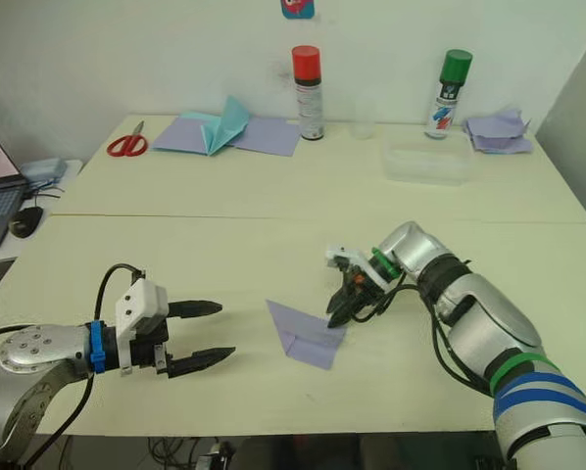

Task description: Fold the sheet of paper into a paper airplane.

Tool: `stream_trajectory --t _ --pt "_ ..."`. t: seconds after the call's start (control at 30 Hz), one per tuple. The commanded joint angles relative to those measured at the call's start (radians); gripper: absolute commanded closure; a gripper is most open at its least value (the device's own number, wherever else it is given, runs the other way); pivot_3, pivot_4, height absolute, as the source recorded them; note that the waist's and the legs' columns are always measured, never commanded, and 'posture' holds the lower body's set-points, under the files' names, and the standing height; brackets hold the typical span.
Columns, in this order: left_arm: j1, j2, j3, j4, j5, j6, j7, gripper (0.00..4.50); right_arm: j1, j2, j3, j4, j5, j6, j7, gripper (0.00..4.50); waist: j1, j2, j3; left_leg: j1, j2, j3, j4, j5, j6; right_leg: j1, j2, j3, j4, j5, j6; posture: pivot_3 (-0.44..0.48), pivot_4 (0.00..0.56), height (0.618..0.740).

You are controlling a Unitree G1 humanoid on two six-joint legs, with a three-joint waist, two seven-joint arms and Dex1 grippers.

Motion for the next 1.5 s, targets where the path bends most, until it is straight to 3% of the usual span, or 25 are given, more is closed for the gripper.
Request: stream_trajectory --t 0.03,0.07,0.23,0.43,0.53,0.6,0.7,0.8,0.9,1.2,1.5 --pt "-0.089 0.005 -0.044 0.073 0.044 -0.069 -0.030 0.00 0.018 -0.039 -0.138 -0.156 0.005 0.031 0.001 0.79 0.006 0.000 0.000 0.000 0.000 0.000 0.000 0.000 0.000 0.000 0.000 0.000 0.000 0.000 0.000 0.000 0.150 0.740" --pt "-0.126 -0.005 -0.064 0.100 0.057 -0.088 -0.035 0.00 0.047 -0.055 -0.181 -0.222 0.014 0.035 -0.027 0.46 0.007 0.000 0.000 0.000 0.000 0.000 0.000 0.000 0.000 0.000 0.000 0.000 0.000 0.000 0.000 0.000 0.150 0.740" --pt "-0.235 -0.013 -0.194 0.220 0.189 -0.309 -0.119 0.00 0.272 -0.153 -0.354 -0.619 0.067 0.143 -0.155 0.46 0.013 0.000 0.000 -0.001 0.000 0.000 -0.001 0.000 0.000 0.000 0.000 -0.001 -0.001 0.000 0.000 0.000 0.150 0.740" --pt "-0.332 -0.033 -0.248 0.320 0.232 -0.493 -0.202 0.00 0.652 -0.257 -0.449 -1.026 0.057 0.048 -0.257 0.46 0.014 -0.001 0.000 -0.003 0.000 -0.001 0.000 0.000 0.000 0.000 0.000 0.000 -0.003 0.000 0.000 0.000 0.150 0.740" --pt "-0.344 -0.028 -0.258 0.324 0.229 -0.544 -0.246 0.00 0.769 -0.240 -0.450 -1.086 0.003 -0.057 -0.323 0.46 0.005 -0.001 0.000 -0.002 0.000 0.000 0.000 0.000 0.000 0.000 0.002 0.000 -0.003 0.000 0.001 0.000 0.150 0.740" --pt "-0.325 -0.010 -0.252 0.286 0.200 -0.528 -0.281 0.00 0.808 -0.166 -0.446 -1.085 -0.034 -0.109 -0.423 0.46 -0.003 -0.001 0.000 -0.001 0.001 0.001 0.000 0.000 0.000 0.000 0.005 0.002 -0.002 0.000 0.001 0.000 0.150 0.740" --pt "-0.298 0.024 -0.238 0.253 0.184 -0.513 -0.317 0.00 0.826 -0.053 -0.449 -1.054 -0.085 -0.186 -0.553 0.46 -0.010 -0.001 0.000 0.000 0.002 0.001 0.001 0.000 0.000 0.000 0.007 0.003 0.000 0.000 0.002 0.000 0.150 0.740" --pt "-0.288 0.037 -0.228 0.256 0.185 -0.510 -0.315 0.00 0.820 -0.021 -0.435 -1.026 -0.112 -0.231 -0.568 0.46 -0.005 -0.001 -0.001 0.001 0.001 0.000 0.001 0.000 -0.001 0.000 0.007 0.003 0.005 -0.001 0.003 0.000 0.150 0.740" --pt "-0.270 0.038 -0.222 0.243 0.184 -0.498 -0.295 0.00 0.816 -0.021 -0.413 -0.982 -0.138 -0.271 -0.554 1.02 0.008 -0.001 -0.001 0.001 0.000 0.001 0.002 0.000 0.000 0.000 0.007 0.003 0.004 -0.001 0.003 0.000 0.150 0.740" --pt "-0.171 0.054 -0.171 0.154 0.171 -0.447 -0.241 0.00 0.788 -0.031 -0.404 -0.877 -0.160 -0.417 -0.482 4.41 0.008 -0.001 -0.001 0.001 0.001 0.001 0.003 0.000 0.000 0.000 0.007 0.003 0.006 0.000 0.001 0.000 0.150 0.740" --pt "-0.128 0.058 -0.127 0.096 0.146 -0.397 -0.203 0.00 0.790 -0.063 -0.394 -0.889 -0.162 -0.408 -0.438 4.46 0.009 -0.001 -0.001 0.002 0.001 0.001 0.004 0.000 0.000 0.001 0.007 0.003 0.008 0.000 0.001 0.000 0.150 0.740"
